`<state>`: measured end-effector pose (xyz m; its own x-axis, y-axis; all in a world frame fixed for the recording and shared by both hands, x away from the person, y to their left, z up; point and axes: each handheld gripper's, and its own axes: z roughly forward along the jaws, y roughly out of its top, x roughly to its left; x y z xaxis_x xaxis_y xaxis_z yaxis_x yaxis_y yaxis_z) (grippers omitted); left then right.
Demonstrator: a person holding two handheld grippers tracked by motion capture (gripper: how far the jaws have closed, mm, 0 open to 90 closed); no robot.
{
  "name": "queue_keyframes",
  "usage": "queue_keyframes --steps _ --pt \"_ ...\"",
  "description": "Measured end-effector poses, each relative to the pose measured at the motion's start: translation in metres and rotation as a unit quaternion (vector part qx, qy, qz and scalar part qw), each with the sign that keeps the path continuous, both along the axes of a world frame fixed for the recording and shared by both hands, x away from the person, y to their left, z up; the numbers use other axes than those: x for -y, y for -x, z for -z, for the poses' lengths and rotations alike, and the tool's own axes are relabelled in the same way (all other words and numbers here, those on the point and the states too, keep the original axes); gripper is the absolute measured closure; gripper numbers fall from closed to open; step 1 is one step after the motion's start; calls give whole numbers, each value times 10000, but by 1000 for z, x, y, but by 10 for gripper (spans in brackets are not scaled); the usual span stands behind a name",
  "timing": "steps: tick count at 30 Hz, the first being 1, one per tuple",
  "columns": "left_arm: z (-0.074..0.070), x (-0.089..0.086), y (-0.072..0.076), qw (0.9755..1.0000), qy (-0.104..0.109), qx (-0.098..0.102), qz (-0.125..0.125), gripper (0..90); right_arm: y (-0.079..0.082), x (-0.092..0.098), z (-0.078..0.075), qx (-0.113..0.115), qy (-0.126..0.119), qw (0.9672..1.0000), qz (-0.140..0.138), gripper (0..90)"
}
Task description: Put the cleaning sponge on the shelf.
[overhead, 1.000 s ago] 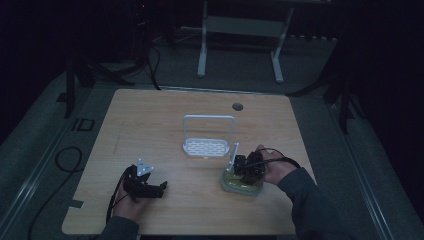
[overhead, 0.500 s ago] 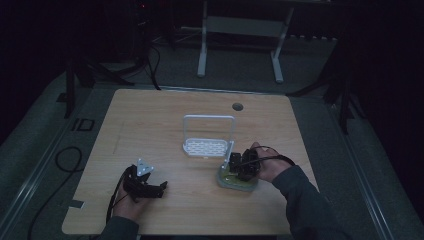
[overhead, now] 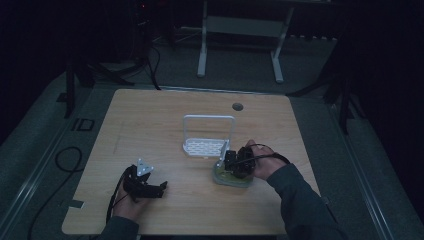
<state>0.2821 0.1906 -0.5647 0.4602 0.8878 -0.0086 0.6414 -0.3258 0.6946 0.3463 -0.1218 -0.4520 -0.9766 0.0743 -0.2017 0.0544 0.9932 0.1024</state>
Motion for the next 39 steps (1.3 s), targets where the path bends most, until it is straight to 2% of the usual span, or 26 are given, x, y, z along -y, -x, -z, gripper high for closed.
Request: queue_keyframes --steps 15,34,39 --pt "0 0 0 10000 -6 5 4 27 -2 -18 -2 259 113 9994 -206 716" --pt "0 0 0 10000 -4 5 0 27 -10 -32 -3 519 27 9985 -197 716" --pt "0 0 0 10000 -3 5 -1 27 -11 -37 -3 574 89 9981 -228 716"
